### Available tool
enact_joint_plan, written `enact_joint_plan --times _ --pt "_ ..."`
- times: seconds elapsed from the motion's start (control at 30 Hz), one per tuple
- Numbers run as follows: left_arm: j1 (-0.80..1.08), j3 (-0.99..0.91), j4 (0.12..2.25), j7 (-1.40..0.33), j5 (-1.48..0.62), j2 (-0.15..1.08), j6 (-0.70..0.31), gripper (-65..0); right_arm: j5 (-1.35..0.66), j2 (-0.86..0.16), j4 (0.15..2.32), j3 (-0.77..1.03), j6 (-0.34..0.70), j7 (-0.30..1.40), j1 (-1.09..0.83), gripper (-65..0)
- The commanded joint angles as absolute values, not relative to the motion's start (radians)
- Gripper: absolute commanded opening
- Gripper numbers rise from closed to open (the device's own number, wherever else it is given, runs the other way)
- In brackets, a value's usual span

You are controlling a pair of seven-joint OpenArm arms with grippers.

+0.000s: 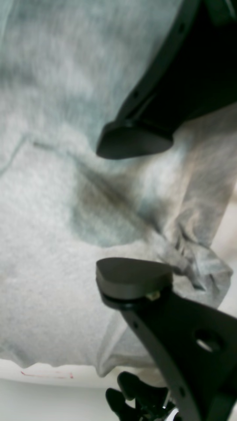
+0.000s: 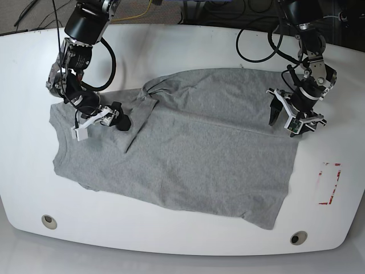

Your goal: Layout the t-shirt on the table in an organized manner, then fold the t-shirt properly

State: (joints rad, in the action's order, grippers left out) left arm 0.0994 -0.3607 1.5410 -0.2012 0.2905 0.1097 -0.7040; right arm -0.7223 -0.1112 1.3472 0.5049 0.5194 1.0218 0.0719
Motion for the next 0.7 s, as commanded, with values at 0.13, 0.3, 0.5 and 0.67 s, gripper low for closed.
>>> enact_joint_plan --times 0.13,0.3,0.5,0.67 --pt "0.085 -0.363 1.557 -0.177 0.272 0.12 -0.698 -26.2 -0.742 -0.094 1.362 0.456 0.503 1.013 0.088 -20.9" --pt "0.085 -0.363 1.557 -0.177 0.272 0.12 -0.698 -26.2 -0.736 -0.074 1.362 0.453 0.503 1.013 0.102 -20.9" --pt "0.085 -0.363 1.557 -0.177 0.272 0.12 -0.698 -26.2 -0.739 -0.064 1.36 0.412 0.503 1.013 0.105 -20.9" --pt "0.085 -0.363 1.557 -0.177 0.272 0.12 -0.698 -26.2 -0.74 -0.062 1.36 0.384 0.501 1.013 0.108 -20.9"
